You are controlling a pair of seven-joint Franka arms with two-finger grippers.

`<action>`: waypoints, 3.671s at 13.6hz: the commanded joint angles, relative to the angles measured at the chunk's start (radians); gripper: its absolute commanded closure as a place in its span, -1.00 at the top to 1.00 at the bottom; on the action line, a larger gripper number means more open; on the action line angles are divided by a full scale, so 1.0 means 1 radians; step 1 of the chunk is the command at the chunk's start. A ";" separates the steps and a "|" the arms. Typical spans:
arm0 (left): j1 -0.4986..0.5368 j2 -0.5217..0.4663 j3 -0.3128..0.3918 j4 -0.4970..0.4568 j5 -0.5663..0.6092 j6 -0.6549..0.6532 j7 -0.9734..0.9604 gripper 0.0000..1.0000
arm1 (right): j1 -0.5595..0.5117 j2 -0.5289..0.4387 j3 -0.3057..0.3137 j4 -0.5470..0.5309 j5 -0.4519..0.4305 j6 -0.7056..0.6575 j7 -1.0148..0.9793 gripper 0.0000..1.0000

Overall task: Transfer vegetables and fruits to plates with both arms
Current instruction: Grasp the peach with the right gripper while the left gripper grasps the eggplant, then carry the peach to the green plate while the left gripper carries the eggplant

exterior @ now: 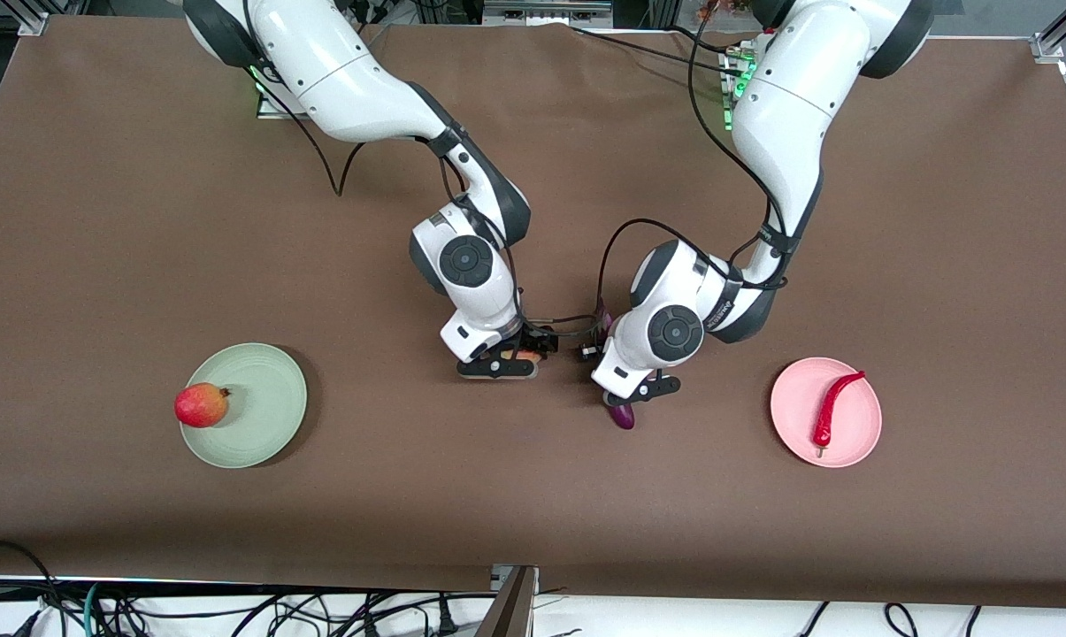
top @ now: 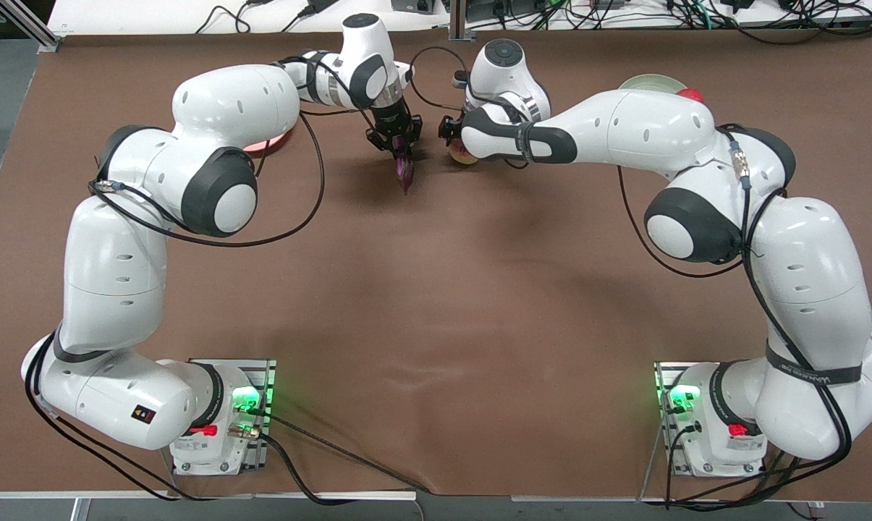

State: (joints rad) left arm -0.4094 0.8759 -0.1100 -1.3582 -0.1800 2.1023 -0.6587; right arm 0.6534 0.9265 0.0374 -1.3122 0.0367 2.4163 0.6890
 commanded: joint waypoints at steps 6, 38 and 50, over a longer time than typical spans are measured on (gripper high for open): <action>0.168 -0.029 0.019 0.138 -0.016 -0.307 0.296 -1.00 | -0.004 -0.018 -0.017 -0.002 0.009 -0.003 -0.005 -0.23; 0.419 0.002 0.075 0.192 0.177 -0.356 1.019 1.00 | -0.475 -0.349 -0.140 0.066 0.002 -0.754 -0.847 1.00; 0.439 -0.138 0.073 0.191 0.185 -0.413 1.036 1.00 | -0.532 -0.742 -0.103 -0.082 -0.054 -0.996 -0.842 1.00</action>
State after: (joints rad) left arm 0.0242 0.8292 -0.0377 -1.1485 -0.0056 1.7425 0.3616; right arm 0.1680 0.2503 -0.0934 -1.3169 0.0044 1.3772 -0.1422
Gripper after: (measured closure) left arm 0.000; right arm 0.000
